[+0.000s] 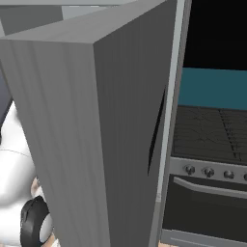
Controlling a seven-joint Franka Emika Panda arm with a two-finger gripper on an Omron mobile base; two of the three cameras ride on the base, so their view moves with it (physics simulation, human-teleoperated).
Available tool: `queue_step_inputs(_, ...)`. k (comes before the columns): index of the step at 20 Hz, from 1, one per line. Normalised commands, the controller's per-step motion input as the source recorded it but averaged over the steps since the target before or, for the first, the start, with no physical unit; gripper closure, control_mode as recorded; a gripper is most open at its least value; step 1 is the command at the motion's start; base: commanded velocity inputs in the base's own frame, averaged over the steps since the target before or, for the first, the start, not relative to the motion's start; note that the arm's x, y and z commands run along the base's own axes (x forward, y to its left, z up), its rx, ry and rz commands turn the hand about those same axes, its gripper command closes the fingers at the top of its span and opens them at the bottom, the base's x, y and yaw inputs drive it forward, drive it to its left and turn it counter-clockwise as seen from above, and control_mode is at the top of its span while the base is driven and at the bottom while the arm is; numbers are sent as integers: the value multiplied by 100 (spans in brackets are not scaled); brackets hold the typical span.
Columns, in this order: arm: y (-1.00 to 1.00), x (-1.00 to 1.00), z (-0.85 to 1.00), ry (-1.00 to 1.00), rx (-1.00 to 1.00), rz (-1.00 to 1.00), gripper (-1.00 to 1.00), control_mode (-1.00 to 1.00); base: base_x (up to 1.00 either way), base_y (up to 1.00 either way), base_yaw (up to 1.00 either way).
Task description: Take out the milk from the fridge and place it on the tray on the counter. Then take the sugar cube near the tray and place it in the tray.
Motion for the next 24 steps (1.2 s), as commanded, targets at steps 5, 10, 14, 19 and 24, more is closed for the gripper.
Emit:
queue_step_inputs(5, 0, -40, -2, -4, 0, 0, -100, -100, 0, 0, 0)
queue_step_inputs(10, 0, -54, 0, -8, 0, 0, -100, -100, 0, 0, 0)
queue_step_inputs(14, 3, -20, -15, -24, 9, 0, -100, -100, 0, 0, 0)
queue_step_inputs(19, 22, -1, -14, -39, 11, 1, -100, -100, 0, 0, 0)
queue_step_inputs(24, 17, 4, -3, -21, 5, 1, -100, -100, 0, 0, 0)
